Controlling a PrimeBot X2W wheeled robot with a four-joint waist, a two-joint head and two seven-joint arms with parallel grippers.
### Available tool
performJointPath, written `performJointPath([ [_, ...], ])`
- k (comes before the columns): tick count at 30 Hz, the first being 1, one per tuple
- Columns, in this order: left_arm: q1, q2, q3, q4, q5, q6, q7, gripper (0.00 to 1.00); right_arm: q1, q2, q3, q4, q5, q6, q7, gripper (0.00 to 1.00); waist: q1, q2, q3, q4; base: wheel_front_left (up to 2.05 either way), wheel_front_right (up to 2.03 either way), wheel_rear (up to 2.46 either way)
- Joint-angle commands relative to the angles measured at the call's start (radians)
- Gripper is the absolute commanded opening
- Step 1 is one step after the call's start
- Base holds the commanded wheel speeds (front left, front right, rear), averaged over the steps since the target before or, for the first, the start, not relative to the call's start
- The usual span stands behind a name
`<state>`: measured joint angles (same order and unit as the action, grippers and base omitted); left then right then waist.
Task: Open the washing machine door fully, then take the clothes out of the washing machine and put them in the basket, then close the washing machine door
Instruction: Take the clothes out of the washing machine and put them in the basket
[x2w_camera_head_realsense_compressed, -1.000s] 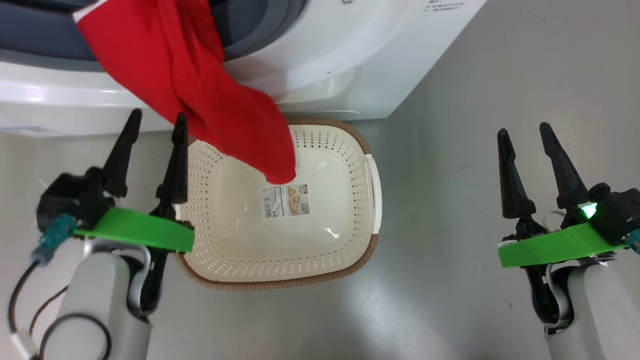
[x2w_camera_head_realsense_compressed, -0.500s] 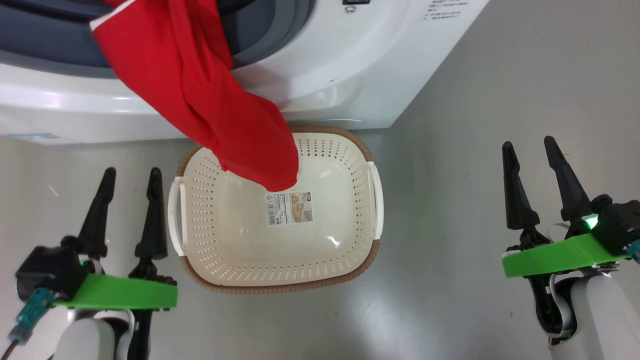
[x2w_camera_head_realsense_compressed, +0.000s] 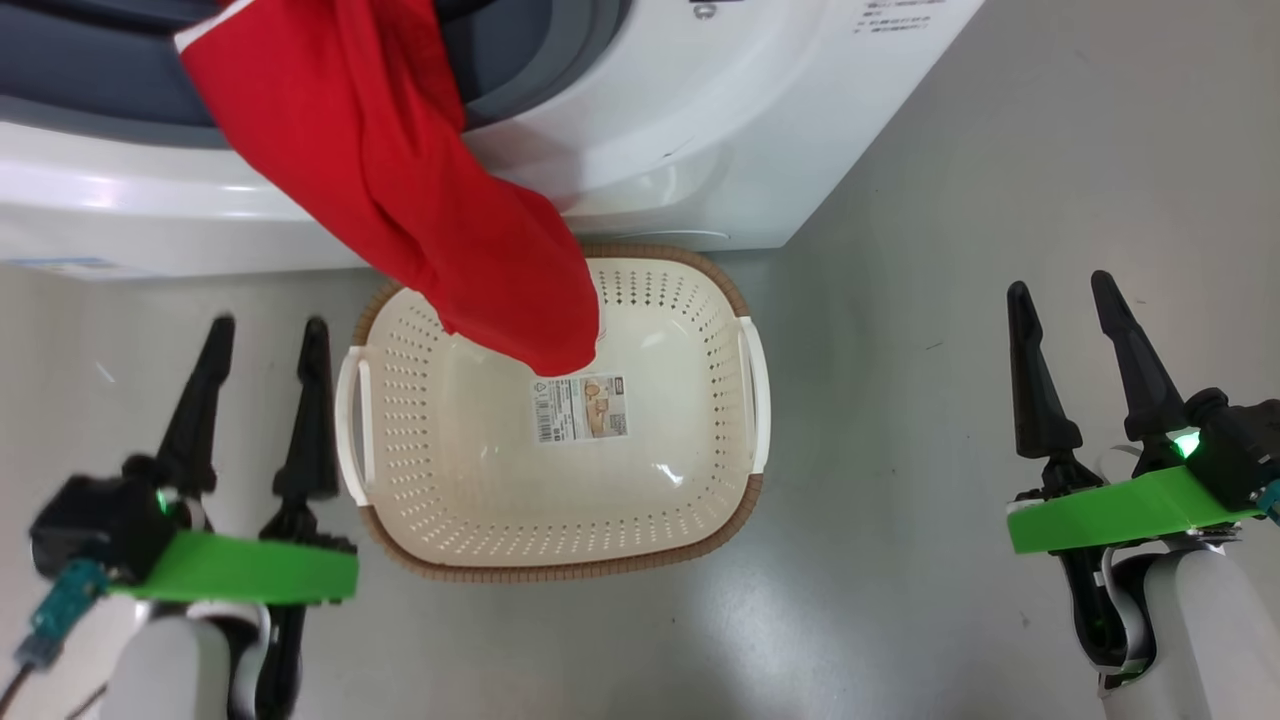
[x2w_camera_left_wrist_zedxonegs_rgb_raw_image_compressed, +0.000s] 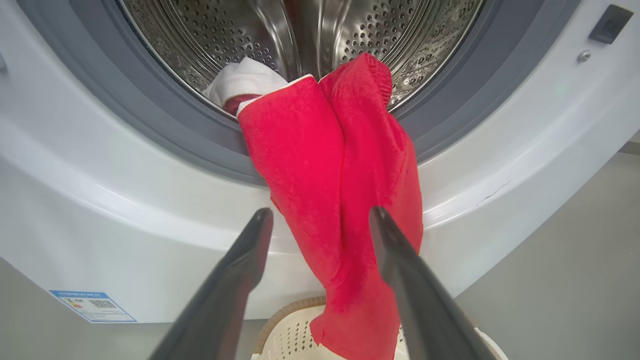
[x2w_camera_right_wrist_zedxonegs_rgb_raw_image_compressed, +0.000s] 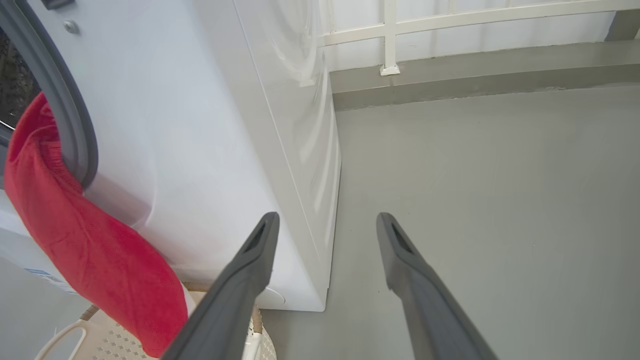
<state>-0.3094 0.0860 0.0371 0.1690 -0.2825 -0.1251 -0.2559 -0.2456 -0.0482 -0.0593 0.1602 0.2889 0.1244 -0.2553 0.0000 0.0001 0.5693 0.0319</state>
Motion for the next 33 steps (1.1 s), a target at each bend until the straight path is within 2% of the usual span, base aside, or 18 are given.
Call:
performJointPath([
  [1, -0.029, 0.034, 0.022, -0.016, -0.004, -0.006, -0.006, 1.00, 0.011, -0.002, 0.017, -0.024, -0.013, 0.006, -0.006, 1.00, 0.0000, -0.0001, 0.006, 0.004, 0.00, 0.00, 0.00],
  [7, -0.153, 0.071, -0.034, 0.027, -0.043, -0.006, -0.006, 1.00, 0.003, -0.002, 0.014, -0.019, -0.017, 0.006, -0.006, 1.00, 0.0000, -0.0001, 0.014, 0.015, 0.00, 0.00, 0.00],
  [15, -0.385, 0.115, -0.180, 0.225, -0.099, -0.006, -0.006, 1.00, -0.008, -0.002, 0.023, -0.015, -0.015, 0.006, -0.006, 1.00, 0.0000, -0.0001, 0.020, 0.016, 0.00, 0.00, 0.00],
  [25, -0.634, 0.120, -0.316, 0.454, -0.158, -0.006, -0.004, 1.00, -0.019, -0.002, 0.024, -0.020, -0.007, 0.006, -0.006, 1.00, 0.0000, -0.0001, 0.042, 0.005, 0.00, 0.00, 0.00],
  [33, -0.757, 0.124, -0.380, 0.621, -0.157, -0.006, -0.005, 1.00, -0.022, -0.002, 0.034, -0.019, 0.000, 0.006, -0.006, 1.00, 0.0000, -0.0001, 0.045, -0.007, 0.00, 0.00, 0.00],
])
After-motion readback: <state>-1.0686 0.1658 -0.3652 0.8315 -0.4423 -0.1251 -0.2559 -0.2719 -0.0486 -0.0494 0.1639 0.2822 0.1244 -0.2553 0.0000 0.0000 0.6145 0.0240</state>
